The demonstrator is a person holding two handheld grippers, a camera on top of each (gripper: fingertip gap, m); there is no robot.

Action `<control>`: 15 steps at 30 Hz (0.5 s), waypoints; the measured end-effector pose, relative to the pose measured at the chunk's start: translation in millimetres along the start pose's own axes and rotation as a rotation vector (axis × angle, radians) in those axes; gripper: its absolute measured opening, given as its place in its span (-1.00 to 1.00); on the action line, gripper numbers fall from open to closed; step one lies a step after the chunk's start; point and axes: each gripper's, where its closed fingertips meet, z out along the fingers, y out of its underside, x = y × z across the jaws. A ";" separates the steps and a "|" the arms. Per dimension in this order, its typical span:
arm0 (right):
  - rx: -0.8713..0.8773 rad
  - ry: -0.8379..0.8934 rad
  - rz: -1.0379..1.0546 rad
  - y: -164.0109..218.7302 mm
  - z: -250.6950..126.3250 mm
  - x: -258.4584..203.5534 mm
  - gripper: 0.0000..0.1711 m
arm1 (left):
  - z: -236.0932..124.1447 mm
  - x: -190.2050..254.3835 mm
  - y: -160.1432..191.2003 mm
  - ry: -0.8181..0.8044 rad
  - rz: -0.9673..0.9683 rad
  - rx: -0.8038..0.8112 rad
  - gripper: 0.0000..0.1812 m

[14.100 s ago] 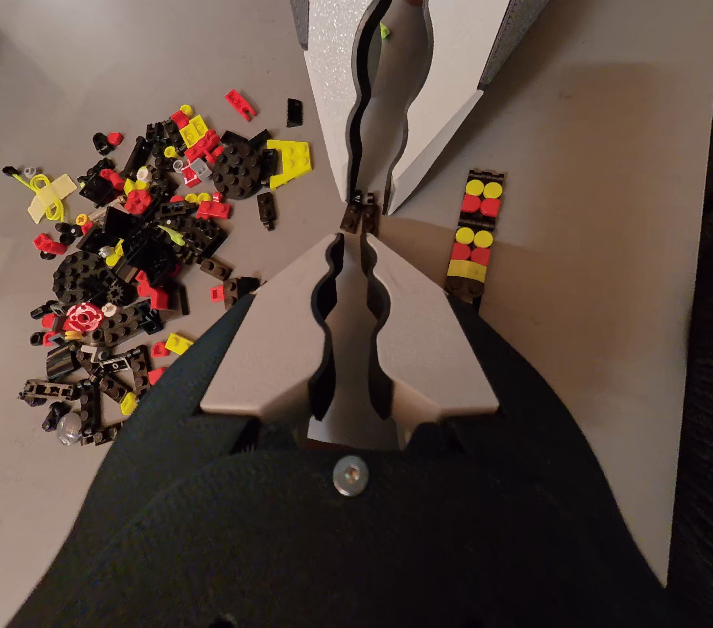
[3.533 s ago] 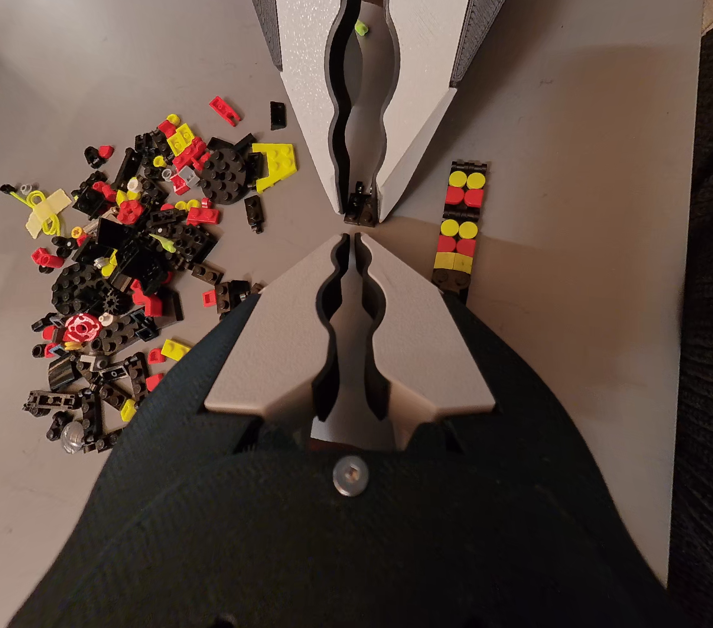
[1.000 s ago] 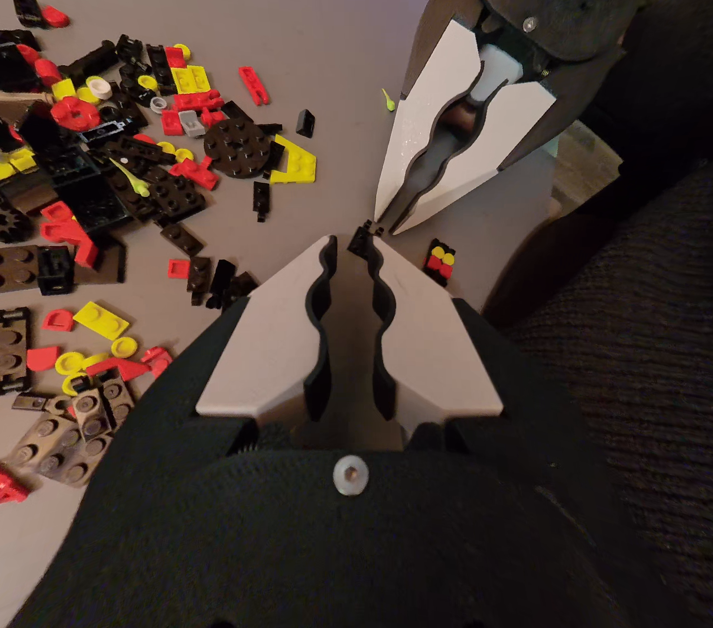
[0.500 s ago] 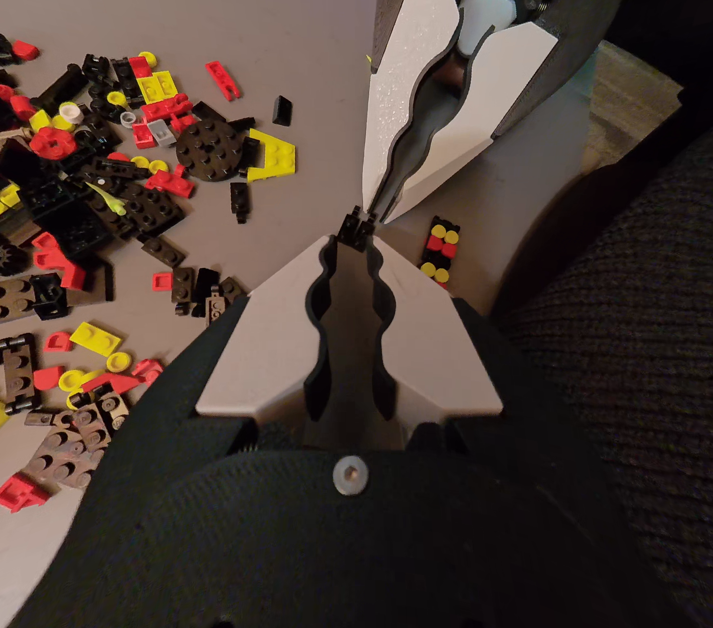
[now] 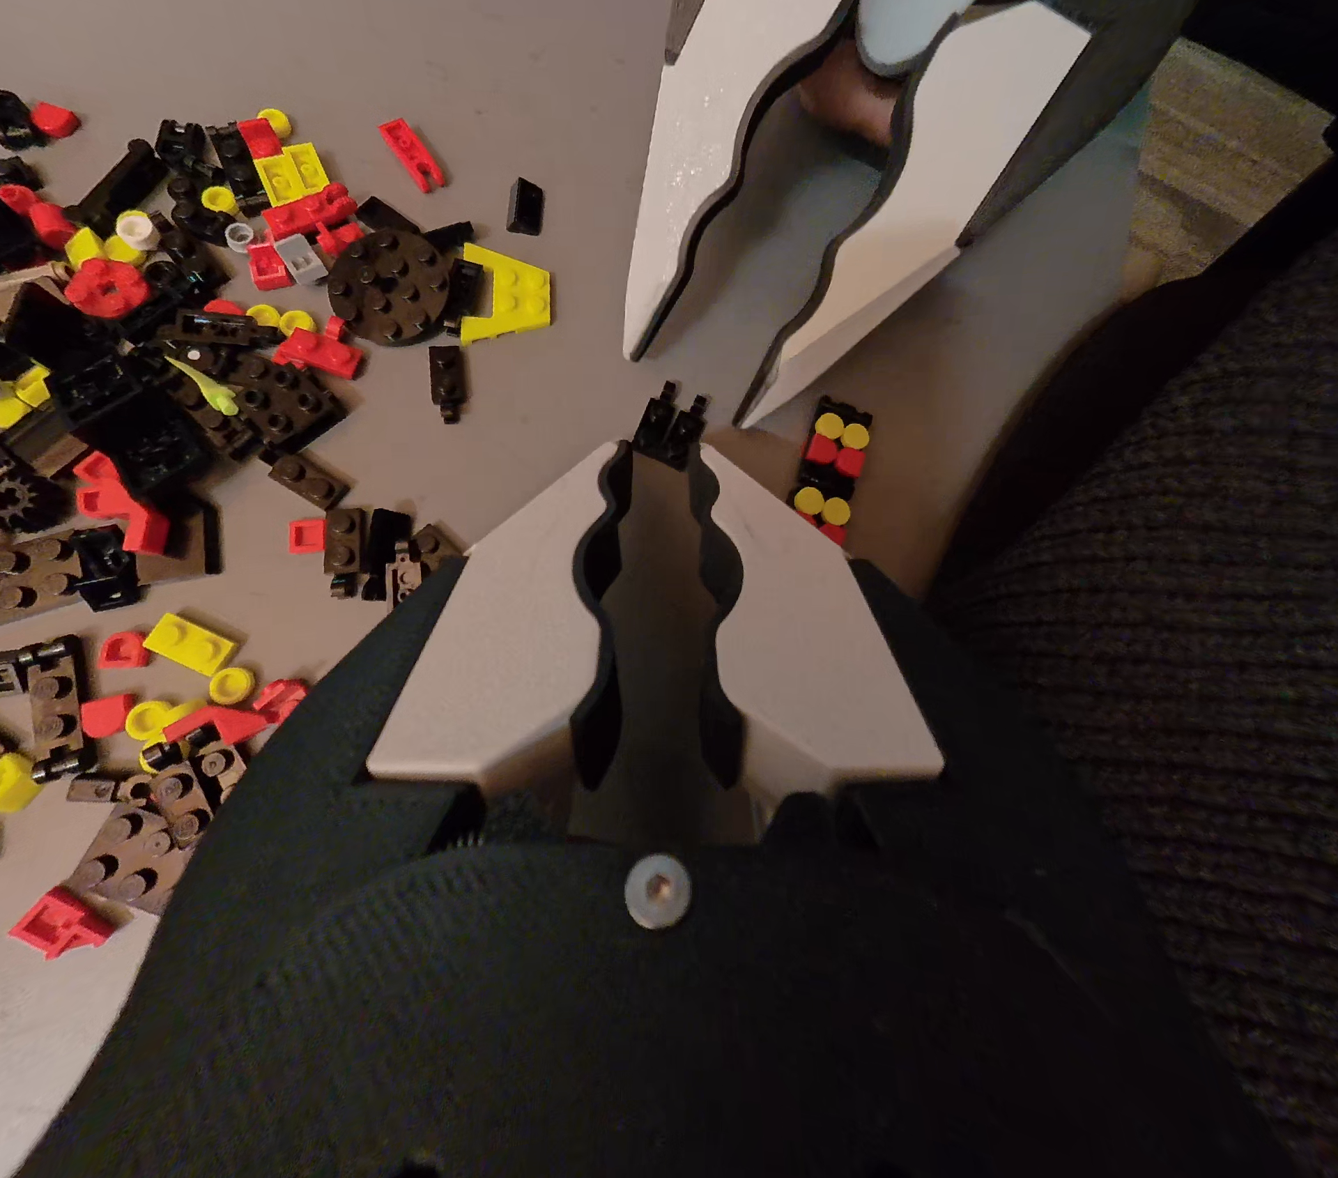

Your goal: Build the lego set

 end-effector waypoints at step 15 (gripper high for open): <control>-0.021 -0.073 0.053 2.6 6.8 -0.7 -0.70 | 1.6 3.1 2.0 0.005 0.023 -0.015 -0.84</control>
